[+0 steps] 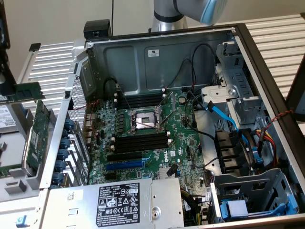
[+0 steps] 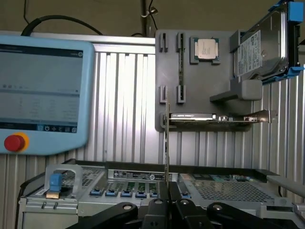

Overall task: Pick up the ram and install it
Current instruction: 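Pick up the ram and move it above insertion slot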

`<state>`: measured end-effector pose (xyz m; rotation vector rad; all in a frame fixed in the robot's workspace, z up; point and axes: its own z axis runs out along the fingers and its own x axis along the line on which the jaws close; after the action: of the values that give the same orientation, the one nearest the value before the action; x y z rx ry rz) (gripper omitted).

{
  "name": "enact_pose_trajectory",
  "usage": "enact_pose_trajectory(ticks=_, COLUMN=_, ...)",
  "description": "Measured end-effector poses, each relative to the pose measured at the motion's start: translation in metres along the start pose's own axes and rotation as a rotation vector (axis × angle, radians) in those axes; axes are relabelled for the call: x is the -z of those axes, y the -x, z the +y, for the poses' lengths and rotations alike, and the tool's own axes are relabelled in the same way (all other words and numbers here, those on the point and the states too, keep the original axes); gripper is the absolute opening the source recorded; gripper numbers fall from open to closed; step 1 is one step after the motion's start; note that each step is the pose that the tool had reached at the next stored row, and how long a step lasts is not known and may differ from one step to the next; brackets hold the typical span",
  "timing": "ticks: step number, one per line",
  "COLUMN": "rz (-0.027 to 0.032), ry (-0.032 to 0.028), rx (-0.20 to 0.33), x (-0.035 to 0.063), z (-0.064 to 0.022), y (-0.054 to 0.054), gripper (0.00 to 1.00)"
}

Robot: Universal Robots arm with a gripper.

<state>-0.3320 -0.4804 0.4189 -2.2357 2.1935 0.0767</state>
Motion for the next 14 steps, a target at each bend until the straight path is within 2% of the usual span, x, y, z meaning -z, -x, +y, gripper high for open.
enact_pose_trajectory(ticks=4, rz=0.001, ry=0.0008, rx=0.0, x=0.0, z=-0.0022, y=0.0, gripper=0.13)
enact_pose_trajectory(ticks=14, rz=0.0021, ry=0.001, rx=0.0, x=0.0013, z=-0.0475, y=-0.001, gripper=0.13)
